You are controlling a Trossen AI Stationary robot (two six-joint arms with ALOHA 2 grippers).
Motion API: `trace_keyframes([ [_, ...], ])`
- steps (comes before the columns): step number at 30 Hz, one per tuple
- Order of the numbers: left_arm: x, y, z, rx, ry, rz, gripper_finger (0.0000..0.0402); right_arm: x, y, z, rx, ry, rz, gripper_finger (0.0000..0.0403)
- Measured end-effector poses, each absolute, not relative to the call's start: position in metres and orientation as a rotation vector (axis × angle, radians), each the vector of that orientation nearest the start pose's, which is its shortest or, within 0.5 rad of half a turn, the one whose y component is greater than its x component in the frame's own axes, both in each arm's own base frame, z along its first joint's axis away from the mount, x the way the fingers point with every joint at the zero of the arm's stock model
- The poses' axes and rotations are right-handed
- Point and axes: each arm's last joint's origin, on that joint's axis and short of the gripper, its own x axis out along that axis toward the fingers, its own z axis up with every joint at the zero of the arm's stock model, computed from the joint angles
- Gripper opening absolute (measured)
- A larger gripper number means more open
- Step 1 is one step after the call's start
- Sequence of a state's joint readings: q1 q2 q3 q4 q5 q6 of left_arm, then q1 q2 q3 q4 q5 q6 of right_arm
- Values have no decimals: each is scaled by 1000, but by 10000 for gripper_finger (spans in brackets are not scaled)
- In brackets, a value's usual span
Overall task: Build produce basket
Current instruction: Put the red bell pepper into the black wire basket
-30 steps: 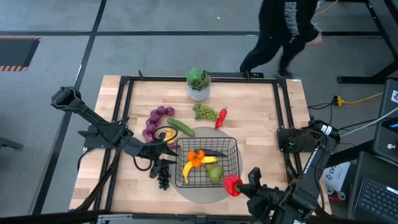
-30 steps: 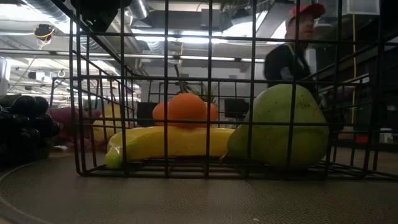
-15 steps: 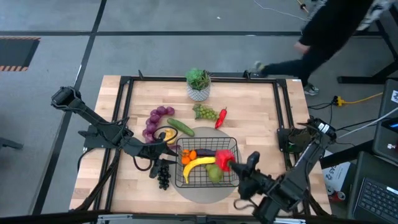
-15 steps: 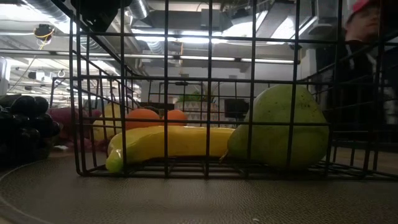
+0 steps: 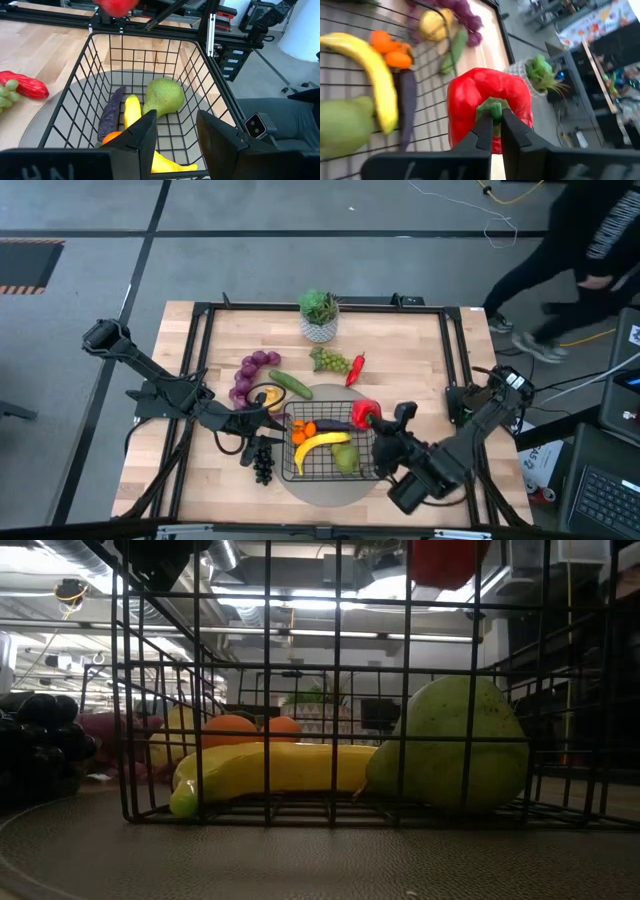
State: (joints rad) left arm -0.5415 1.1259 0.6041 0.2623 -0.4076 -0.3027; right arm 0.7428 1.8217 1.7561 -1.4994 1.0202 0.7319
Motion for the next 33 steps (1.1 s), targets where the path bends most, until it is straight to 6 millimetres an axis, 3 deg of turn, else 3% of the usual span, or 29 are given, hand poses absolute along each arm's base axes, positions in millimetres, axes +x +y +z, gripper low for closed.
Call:
trace_keyframes([
  [8, 211, -114, 247, -181, 249, -97, 134, 284, 182, 317, -462, 945, -535, 6],
  [12, 211, -114, 247, -181, 249, -97, 134, 293, 180, 315, -403, 994, -456, 6],
  [17, 211, -114, 247, -181, 249, -97, 134, 299, 183, 315, -464, 1023, -326, 6],
  [21, 211, -114, 247, -181, 249, -97, 134, 295, 171, 323, -558, 1005, -383, 6],
  [29, 211, -114, 247, -168, 249, -98, 134, 275, 138, 363, -419, 938, -433, 6],
  [33, 211, -114, 247, -127, 246, -104, 134, 265, 133, 367, -356, 905, -346, 6],
])
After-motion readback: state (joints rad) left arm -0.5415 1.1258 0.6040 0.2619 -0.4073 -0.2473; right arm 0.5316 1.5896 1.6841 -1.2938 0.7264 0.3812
